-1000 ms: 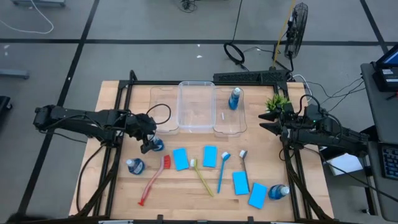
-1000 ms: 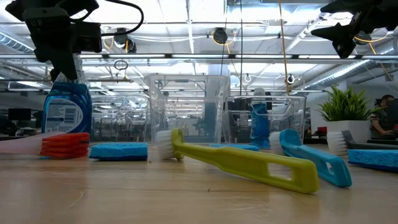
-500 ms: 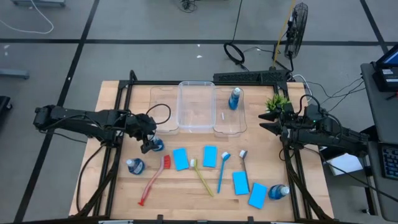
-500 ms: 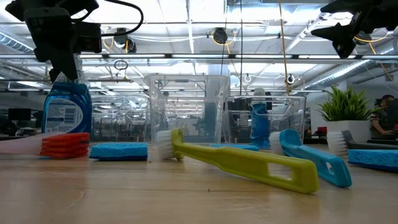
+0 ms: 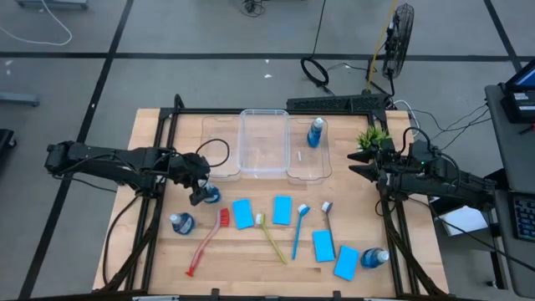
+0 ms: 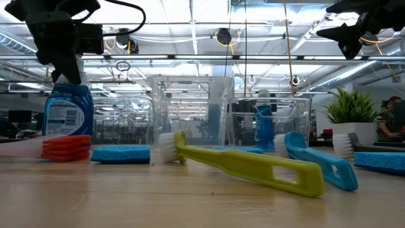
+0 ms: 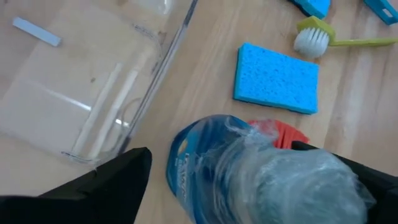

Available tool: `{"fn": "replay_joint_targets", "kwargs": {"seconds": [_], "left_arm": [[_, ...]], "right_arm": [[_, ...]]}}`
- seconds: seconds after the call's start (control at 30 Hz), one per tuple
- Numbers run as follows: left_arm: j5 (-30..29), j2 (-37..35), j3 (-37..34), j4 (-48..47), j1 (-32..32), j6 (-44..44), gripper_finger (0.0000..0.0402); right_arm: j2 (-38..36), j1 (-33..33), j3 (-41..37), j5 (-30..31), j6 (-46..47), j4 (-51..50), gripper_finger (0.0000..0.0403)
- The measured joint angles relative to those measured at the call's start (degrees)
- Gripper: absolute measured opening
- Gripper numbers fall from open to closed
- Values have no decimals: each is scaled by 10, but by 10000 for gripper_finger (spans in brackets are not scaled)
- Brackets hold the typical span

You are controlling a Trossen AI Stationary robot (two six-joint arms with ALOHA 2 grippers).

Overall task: Pick & Place Kitchen Sink Supplies
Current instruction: Put the blue dishwashing liquid into the right transparent bin

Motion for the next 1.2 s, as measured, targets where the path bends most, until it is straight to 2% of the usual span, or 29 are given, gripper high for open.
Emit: {"fn": "replay_joint_targets", "kwargs": {"seconds": [0.37,0.47,0.7,0.83,0.97,1.2], "left_arm": [[0,0,0,2,0,11,207],[6,0,0,1,0,21,173],[14,0,0,2,0,19,173],[15,0,0,2,0,16,187],[15,0,0,4,0,16,173],[30,0,15,-2,0,5,172]], "right_arm": [[0,0,0,0,0,0,228],[0,0,0,0,0,0,228],[0,0,0,0,0,0,228],[0,0,0,0,0,0,228],[0,0,0,0,0,0,228],[0,0,0,0,0,0,228]]}}
